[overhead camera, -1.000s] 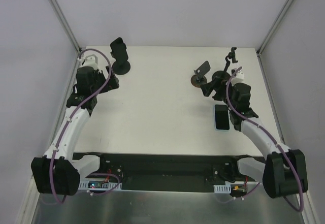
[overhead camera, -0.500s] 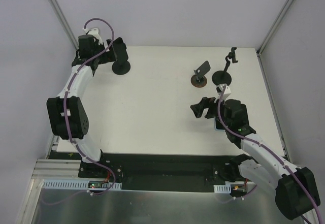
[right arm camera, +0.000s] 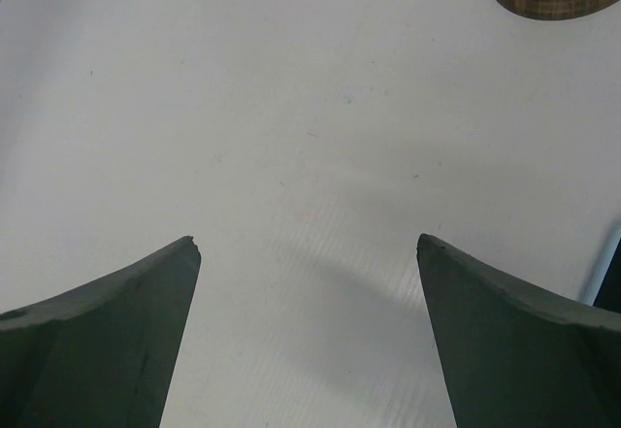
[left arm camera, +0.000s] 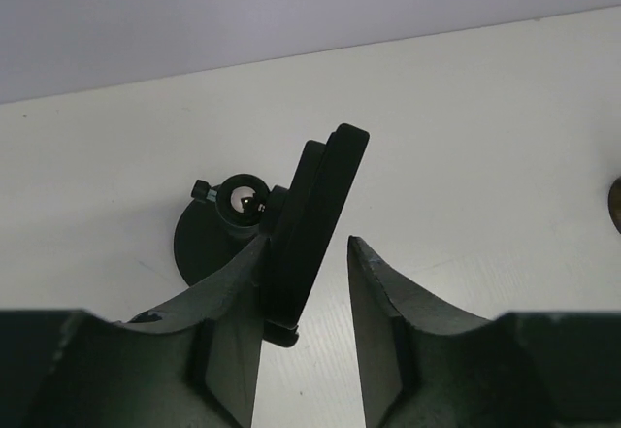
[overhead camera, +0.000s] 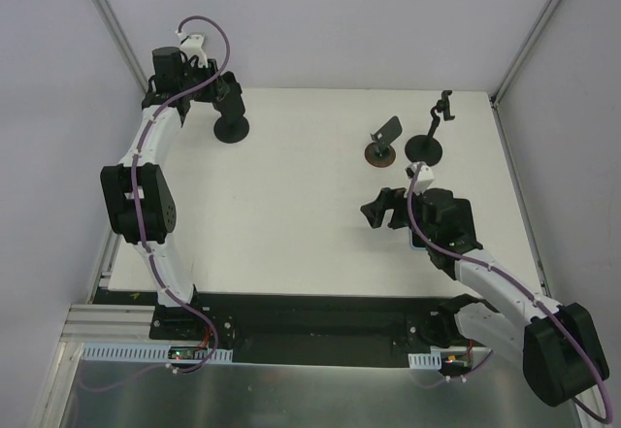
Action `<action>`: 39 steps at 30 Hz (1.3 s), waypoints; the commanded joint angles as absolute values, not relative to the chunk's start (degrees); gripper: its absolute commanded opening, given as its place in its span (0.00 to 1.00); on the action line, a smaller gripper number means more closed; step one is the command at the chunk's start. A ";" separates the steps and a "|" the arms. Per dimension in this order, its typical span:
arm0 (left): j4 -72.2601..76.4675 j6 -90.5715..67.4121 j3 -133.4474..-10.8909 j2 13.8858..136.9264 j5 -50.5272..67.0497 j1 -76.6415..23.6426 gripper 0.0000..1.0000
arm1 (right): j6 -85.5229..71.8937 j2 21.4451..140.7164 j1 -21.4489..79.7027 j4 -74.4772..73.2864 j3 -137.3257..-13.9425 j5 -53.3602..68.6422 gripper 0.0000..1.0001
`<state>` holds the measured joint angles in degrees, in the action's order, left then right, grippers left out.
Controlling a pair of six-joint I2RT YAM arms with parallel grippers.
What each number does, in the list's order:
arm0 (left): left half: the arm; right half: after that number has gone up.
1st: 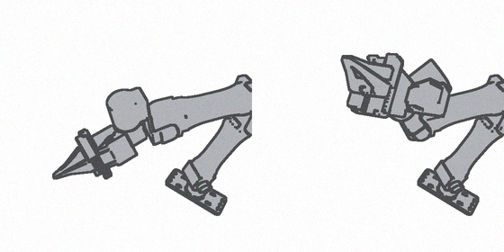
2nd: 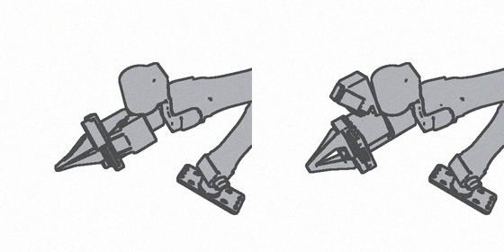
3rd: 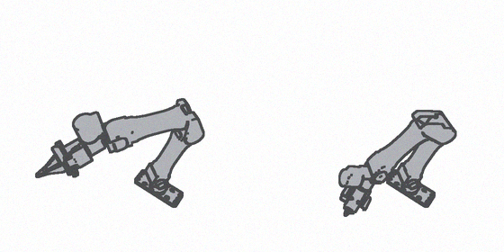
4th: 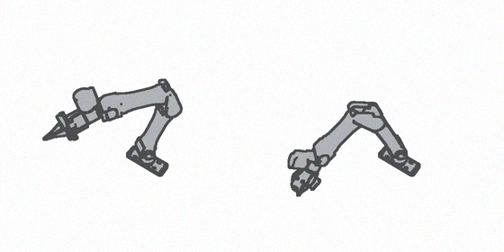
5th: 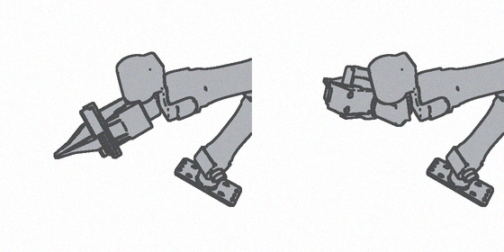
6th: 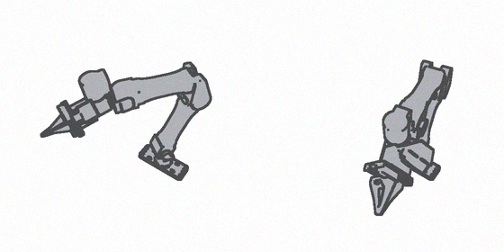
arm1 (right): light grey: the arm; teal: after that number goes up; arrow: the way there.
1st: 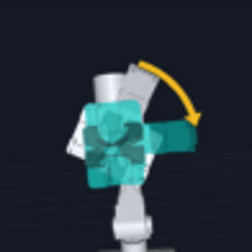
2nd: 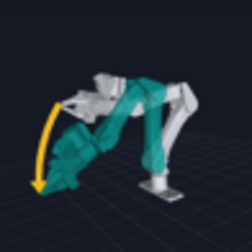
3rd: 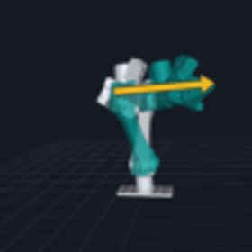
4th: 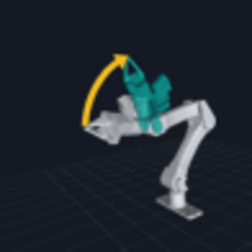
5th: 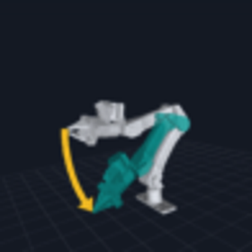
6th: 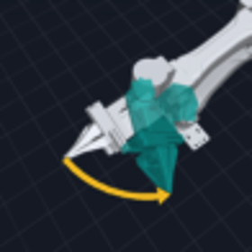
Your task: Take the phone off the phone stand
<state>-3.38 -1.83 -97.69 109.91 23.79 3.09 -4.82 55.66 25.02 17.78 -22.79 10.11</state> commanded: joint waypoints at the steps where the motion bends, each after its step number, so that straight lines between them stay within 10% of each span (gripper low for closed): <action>1: -1.41 0.88 -99.76 108.99 31.80 3.34 0.32 | -3.69 56.42 25.31 20.83 -23.55 11.42 0.96; 9: -1.41 0.53 -93.27 102.31 37.27 2.55 0.00 | -3.34 54.76 25.31 19.70 -24.17 12.48 0.96; 39: -3.16 0.69 -57.31 63.72 41.12 -36.73 0.00 | 3.07 34.81 27.60 0.26 -32.25 24.86 0.96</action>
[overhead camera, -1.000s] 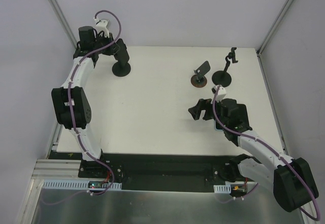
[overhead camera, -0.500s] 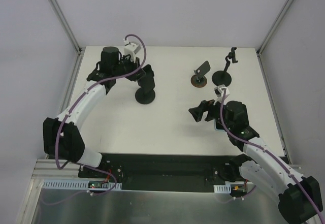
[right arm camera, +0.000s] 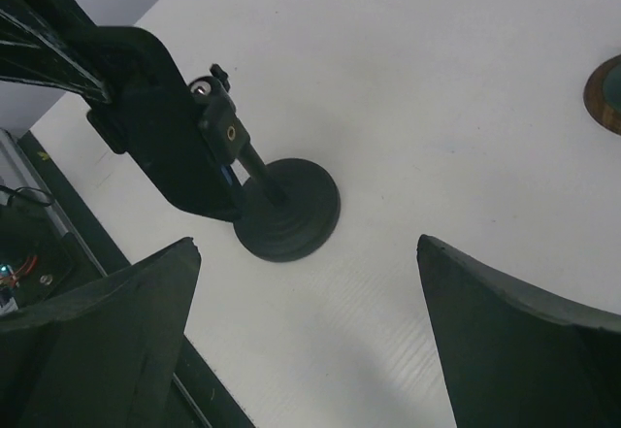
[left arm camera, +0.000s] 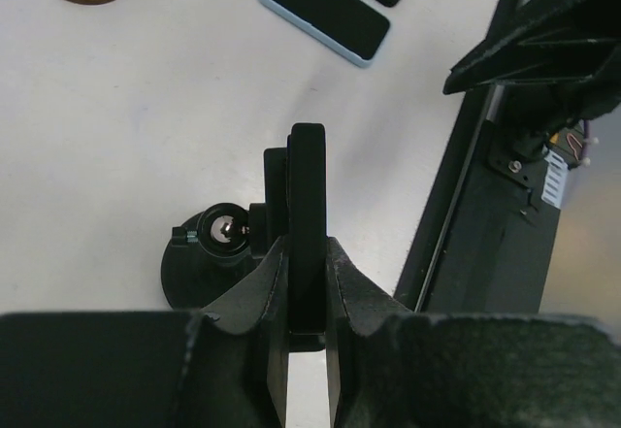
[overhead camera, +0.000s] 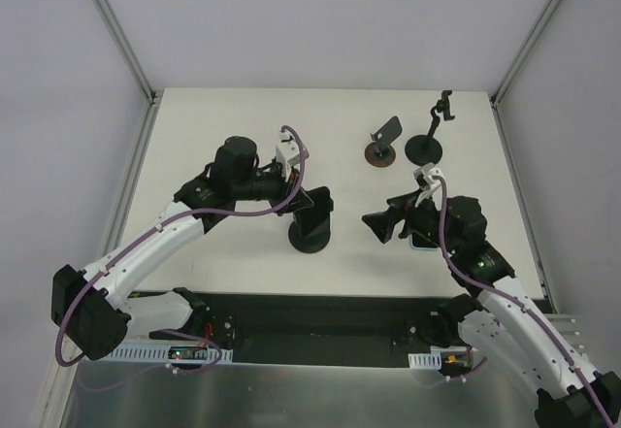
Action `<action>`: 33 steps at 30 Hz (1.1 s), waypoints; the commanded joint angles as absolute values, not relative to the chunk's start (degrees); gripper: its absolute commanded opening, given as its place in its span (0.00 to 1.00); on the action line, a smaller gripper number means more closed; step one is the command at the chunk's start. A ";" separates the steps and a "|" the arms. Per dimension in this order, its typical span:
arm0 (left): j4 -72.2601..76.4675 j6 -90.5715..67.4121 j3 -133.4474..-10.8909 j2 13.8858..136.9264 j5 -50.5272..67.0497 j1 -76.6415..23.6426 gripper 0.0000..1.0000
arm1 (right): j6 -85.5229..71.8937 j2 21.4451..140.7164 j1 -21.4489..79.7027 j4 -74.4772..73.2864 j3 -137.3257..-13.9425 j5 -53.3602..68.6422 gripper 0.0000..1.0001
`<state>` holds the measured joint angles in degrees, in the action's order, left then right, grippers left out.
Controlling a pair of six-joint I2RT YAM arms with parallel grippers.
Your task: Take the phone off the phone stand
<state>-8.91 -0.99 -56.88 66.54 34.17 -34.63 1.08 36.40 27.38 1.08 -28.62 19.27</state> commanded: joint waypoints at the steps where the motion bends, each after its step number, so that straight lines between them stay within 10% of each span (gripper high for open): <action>1: -3.69 0.96 -57.22 63.81 41.92 -37.00 0.00 | 3.60 34.89 27.60 -1.13 -33.04 25.83 0.96; 4: -4.74 2.11 -57.57 64.25 44.11 -38.23 0.00 | 5.00 35.77 27.69 -1.84 -34.27 31.01 0.96; 21: -9.57 0.36 -56.87 54.32 32.18 -38.58 0.83 | 17.30 52.90 32.60 -11.24 -52.37 43.59 0.98; 33: -16.78 -8.52 -45.27 38.77 16.53 -38.58 0.91 | 36.02 72.23 40.51 -31.54 -75.13 46.67 0.97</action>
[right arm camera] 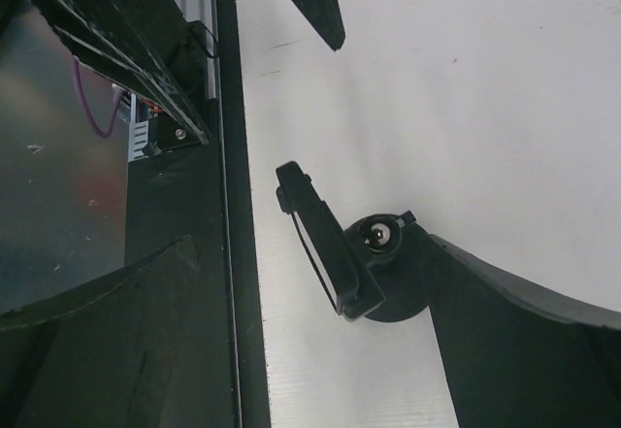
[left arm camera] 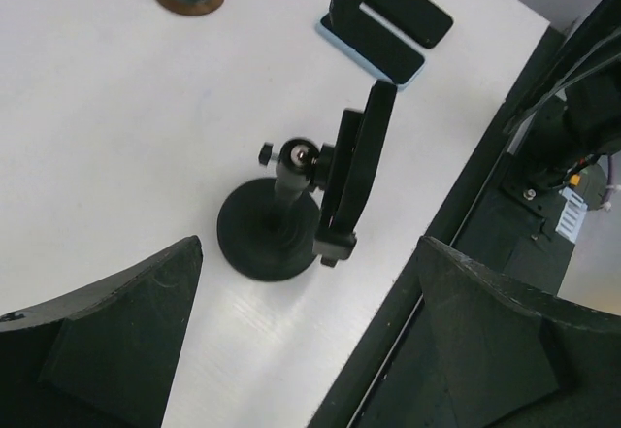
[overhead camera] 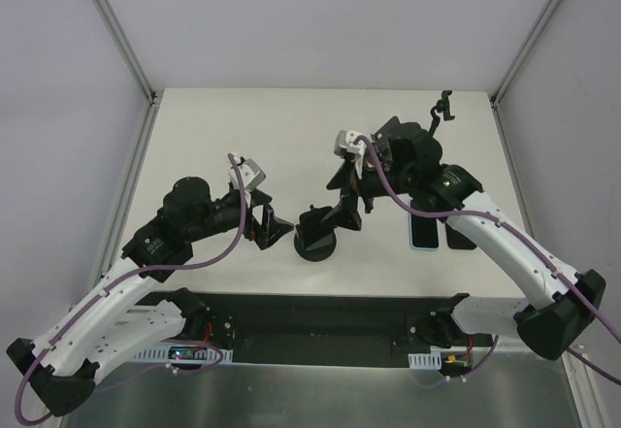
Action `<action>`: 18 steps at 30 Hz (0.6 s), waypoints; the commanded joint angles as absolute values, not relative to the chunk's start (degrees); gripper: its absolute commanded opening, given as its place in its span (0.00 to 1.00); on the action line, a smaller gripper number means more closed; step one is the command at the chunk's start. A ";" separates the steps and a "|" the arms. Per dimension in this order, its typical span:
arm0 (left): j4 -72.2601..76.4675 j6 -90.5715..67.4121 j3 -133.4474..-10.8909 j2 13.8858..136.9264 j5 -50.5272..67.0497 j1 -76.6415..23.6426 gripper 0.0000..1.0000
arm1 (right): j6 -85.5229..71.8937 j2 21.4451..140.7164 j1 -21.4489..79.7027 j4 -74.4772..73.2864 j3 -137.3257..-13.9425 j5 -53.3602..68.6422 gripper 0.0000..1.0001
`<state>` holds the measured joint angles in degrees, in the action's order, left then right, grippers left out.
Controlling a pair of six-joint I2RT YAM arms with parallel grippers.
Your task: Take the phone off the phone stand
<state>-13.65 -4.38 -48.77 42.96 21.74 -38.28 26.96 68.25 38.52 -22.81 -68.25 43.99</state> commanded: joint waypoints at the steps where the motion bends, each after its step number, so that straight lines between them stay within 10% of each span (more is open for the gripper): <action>1: -17.22 -8.87 -43.70 36.76 15.65 -38.58 0.91 | 36.82 74.51 41.65 -32.60 -76.45 46.50 0.97; 8: -21.18 -10.55 -39.29 31.47 12.49 -38.58 0.92 | 41.04 81.91 45.09 -39.90 -81.74 43.51 0.86; 18: -21.27 -10.37 -38.93 34.62 11.16 -38.58 0.93 | 34.64 80.61 46.32 -34.12 -78.32 37.19 0.19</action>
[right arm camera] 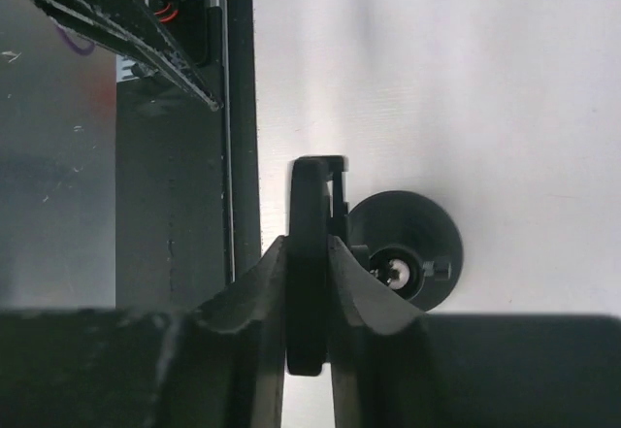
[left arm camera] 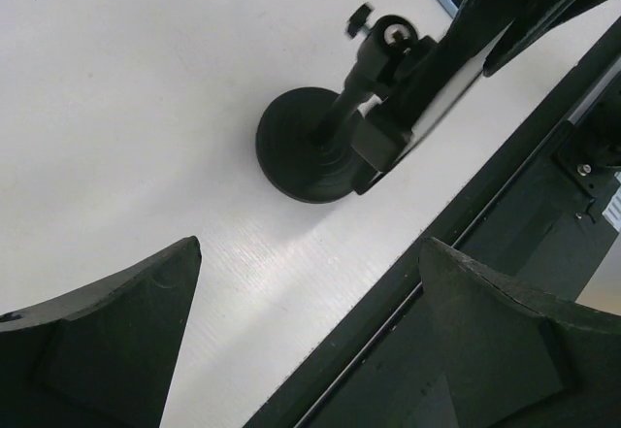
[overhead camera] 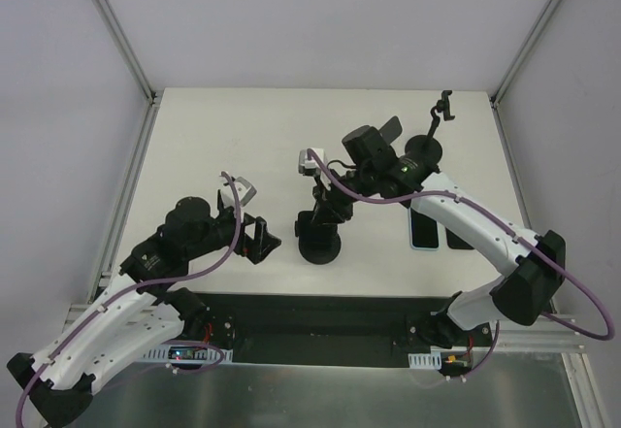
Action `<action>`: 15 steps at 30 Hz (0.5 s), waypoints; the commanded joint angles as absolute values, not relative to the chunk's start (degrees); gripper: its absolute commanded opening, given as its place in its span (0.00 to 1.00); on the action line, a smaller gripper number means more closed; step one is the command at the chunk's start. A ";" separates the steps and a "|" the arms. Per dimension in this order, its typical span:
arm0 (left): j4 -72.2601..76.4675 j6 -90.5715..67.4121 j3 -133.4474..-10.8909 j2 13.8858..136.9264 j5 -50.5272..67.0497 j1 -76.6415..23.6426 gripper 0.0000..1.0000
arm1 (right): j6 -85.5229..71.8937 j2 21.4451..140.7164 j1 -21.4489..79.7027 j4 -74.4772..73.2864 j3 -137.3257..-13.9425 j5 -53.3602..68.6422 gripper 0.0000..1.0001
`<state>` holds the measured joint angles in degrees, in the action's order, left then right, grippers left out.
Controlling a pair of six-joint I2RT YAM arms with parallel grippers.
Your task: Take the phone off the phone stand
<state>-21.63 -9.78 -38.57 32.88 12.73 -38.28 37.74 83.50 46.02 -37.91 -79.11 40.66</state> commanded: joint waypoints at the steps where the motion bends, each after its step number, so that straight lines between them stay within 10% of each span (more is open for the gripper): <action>1: -21.18 -10.46 -39.11 34.98 10.99 -38.58 0.93 | 31.76 79.90 46.41 -31.14 -77.44 36.22 0.14; 4: -20.92 -10.63 -39.02 35.59 9.76 -38.58 0.93 | 25.52 76.12 46.50 -24.56 -72.96 32.44 0.01; 15: -14.25 -6.60 -39.28 39.80 15.28 -38.67 0.92 | 19.77 71.37 48.95 -20.83 -66.97 20.48 0.01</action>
<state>-19.62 -9.58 -38.57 37.74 11.70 -38.28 22.31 73.06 48.21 -22.87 -67.05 24.18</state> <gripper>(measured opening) 0.933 0.185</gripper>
